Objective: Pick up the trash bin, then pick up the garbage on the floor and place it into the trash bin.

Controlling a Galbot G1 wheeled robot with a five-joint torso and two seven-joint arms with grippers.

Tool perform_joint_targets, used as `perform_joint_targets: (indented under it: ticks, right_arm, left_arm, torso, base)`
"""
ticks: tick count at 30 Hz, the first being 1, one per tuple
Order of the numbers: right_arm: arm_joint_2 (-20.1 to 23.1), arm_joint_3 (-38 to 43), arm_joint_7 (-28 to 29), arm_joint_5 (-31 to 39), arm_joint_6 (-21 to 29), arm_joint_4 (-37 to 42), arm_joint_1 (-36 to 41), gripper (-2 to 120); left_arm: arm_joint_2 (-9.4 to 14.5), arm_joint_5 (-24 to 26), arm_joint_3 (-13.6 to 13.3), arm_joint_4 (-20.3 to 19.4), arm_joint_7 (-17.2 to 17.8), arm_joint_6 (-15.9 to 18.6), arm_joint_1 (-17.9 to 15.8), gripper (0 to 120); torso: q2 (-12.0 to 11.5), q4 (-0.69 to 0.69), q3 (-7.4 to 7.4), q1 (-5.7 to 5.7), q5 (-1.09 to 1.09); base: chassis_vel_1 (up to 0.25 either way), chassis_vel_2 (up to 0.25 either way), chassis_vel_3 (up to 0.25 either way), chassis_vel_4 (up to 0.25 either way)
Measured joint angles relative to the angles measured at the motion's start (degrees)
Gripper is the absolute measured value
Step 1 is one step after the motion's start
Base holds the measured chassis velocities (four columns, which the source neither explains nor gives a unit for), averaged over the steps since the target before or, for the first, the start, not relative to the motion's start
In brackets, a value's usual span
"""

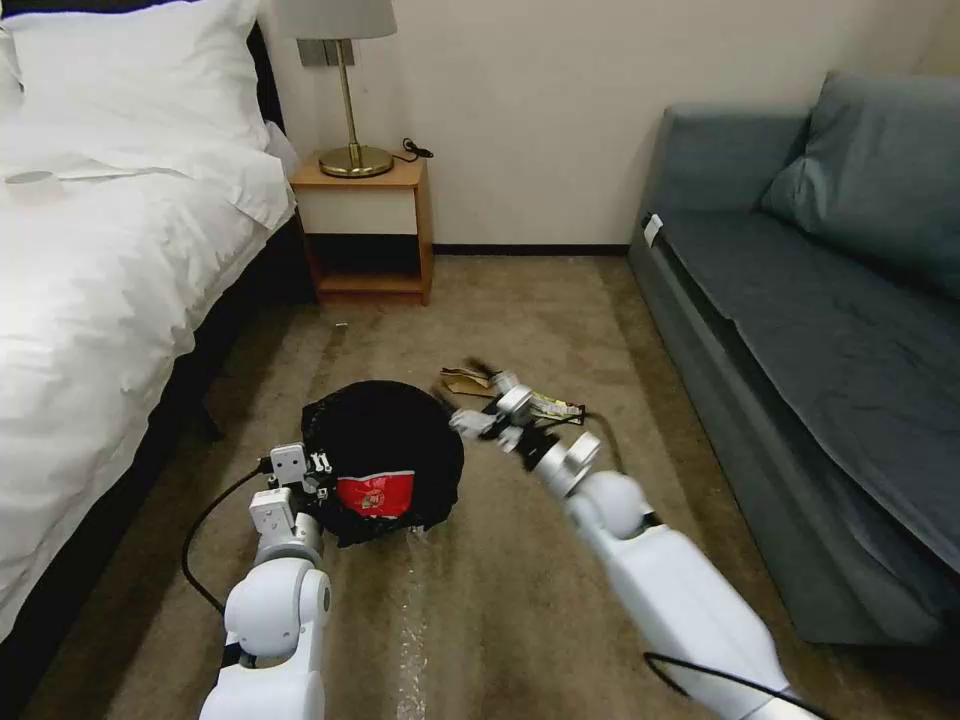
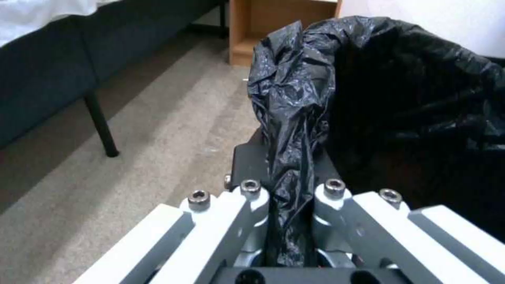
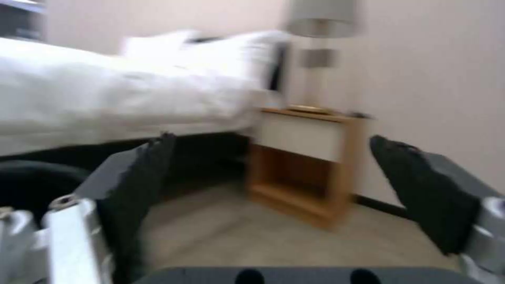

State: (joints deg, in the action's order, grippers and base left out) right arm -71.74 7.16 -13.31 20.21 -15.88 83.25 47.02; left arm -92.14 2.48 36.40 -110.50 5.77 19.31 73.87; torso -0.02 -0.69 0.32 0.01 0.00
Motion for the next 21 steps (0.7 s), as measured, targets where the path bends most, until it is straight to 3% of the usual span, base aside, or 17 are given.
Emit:
perform_joint_targets:
  ticks: [9,21]
  right_arm:
    - [2.4,11.2,7.8,1.8,0.6,0.5,8.9,100]
    - [1.8,24.2,6.1,-3.0,-7.3,-0.5,19.9,100]
  left_arm:
    - [0.0,1.6,1.1,0.7,-0.2,-0.3,-0.7,5]
    - [0.1,2.0,0.0,1.8,-0.2,-0.3,-0.9,5]
  torso:
    - [0.0,-0.02,0.00,0.00,0.01]
    - [0.0,-0.01,0.00,0.00,0.00]
  base:
    - [0.000,0.000,0.000,0.000]
    - [0.000,0.000,0.000,0.000]
